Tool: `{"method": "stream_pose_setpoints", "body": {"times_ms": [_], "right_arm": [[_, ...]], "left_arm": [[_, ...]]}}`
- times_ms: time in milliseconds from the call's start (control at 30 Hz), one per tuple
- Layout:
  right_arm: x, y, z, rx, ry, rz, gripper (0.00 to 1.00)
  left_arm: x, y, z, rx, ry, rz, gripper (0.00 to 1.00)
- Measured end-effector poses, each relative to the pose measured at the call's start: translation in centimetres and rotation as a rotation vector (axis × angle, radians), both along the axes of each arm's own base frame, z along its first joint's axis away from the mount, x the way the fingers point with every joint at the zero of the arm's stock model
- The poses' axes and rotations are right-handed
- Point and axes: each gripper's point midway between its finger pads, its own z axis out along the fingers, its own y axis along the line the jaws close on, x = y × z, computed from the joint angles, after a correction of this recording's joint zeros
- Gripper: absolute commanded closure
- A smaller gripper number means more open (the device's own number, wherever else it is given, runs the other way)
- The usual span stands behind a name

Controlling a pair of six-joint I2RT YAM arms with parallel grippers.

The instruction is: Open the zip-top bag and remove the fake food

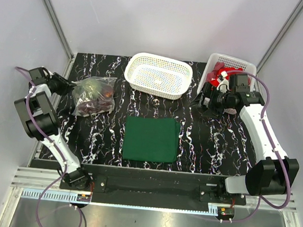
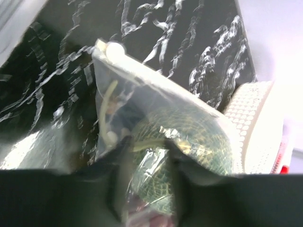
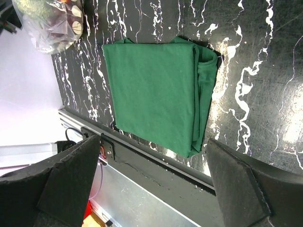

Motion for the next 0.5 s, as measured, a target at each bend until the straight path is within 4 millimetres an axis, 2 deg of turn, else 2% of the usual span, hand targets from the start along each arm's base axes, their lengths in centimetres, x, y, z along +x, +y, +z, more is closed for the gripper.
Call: {"method": "stream_pose_setpoints", "body": {"times_ms": [67,200,333,367,467,500], "right_arm": [[0.0,0.0,0.0,0.000,-0.002,0.009,0.00],[1.0,0.2,-0.3,-0.013,0.002,0.028,0.00],[2.6,1.1,-0.3,-0.032,-0.006,0.069,0.00],[3.0,1.6,-0.2,-0.039,-0.010,0.087,0.00],[3.9,3.5,0.3,-0.067,-0.037,0.151,0.00],[4.0,4.2,0.4,-0.075,-0.049,0.173,0.00]], "left_arm": [[0.8,-0.5,0.3,-0.008,-0.023,-0.019,1.00],[1.9,-3.5,0.8,-0.020,-0.050,-0.085,1.00],[1.5,-8.9,0.6,-0.028,-0.046,-0.183,1.00],[0.9,-10.5,0.7,-0.031,-0.044,-0.212,0.95],[-1.2,-14.3,1.5,-0.029,-0.035,-0.285,0.71],[-2.1,-15.2,2.0,-0.025,-0.033,-0.304,0.58]]}}
